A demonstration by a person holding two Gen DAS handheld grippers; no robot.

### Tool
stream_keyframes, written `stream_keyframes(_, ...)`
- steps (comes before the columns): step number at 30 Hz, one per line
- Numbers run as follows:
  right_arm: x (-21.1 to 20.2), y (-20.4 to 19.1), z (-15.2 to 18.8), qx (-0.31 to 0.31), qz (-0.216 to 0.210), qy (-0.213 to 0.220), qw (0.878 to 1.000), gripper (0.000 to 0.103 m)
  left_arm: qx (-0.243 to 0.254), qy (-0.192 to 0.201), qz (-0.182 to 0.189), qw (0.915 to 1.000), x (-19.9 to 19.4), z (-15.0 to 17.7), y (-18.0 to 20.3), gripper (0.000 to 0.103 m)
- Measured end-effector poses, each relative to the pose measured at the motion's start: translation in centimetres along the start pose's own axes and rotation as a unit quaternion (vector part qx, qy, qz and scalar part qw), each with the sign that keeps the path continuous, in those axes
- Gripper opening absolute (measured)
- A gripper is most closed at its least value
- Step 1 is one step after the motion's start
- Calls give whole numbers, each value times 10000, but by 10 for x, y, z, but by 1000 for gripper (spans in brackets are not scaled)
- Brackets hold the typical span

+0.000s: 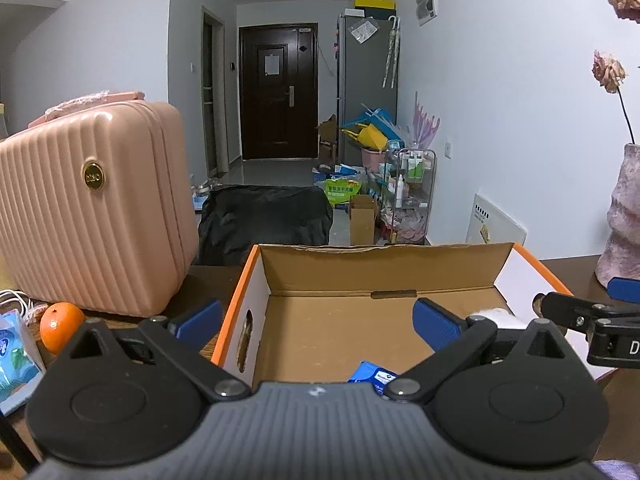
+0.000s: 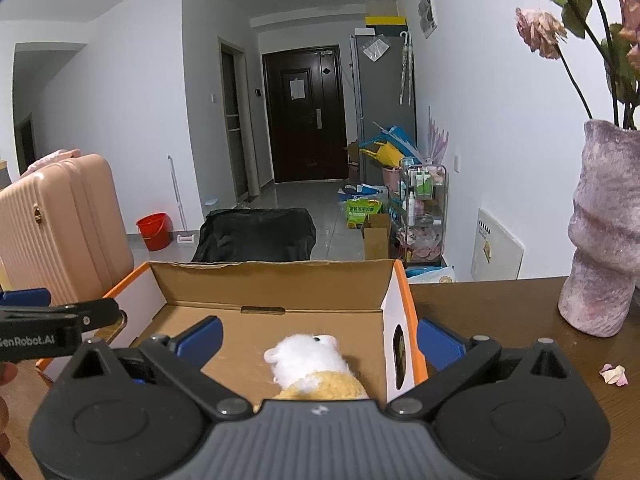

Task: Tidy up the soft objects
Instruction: 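Open both grippers to drop the plush and tissue pack into the box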

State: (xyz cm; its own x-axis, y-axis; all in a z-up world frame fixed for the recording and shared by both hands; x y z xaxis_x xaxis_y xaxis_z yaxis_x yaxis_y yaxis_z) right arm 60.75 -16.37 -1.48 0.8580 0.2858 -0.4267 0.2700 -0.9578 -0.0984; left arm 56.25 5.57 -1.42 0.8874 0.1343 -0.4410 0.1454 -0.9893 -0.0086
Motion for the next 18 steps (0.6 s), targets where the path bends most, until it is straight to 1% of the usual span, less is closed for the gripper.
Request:
stream_keyframes(9,-20,-8,0,-172,10,107,9998,103,69,193,35,9998,-23,-1,1,103)
stream_keyframes(18,-48,-16,13,-278,75,160,9995,103,138,340,-38,9993,-54,8,-4,103)
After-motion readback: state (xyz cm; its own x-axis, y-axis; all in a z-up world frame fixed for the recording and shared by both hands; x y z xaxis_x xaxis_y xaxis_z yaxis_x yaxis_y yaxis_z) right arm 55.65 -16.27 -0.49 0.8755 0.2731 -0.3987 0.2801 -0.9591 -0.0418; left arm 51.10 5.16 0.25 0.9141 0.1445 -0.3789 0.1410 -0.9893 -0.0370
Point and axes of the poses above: each gripper's, at about its wrist camera, not at the fingertips, and x roughly the way its jaws point, y to its right, z to its underside, the point moved 4 cm from there along x, roughly the way its jaws point
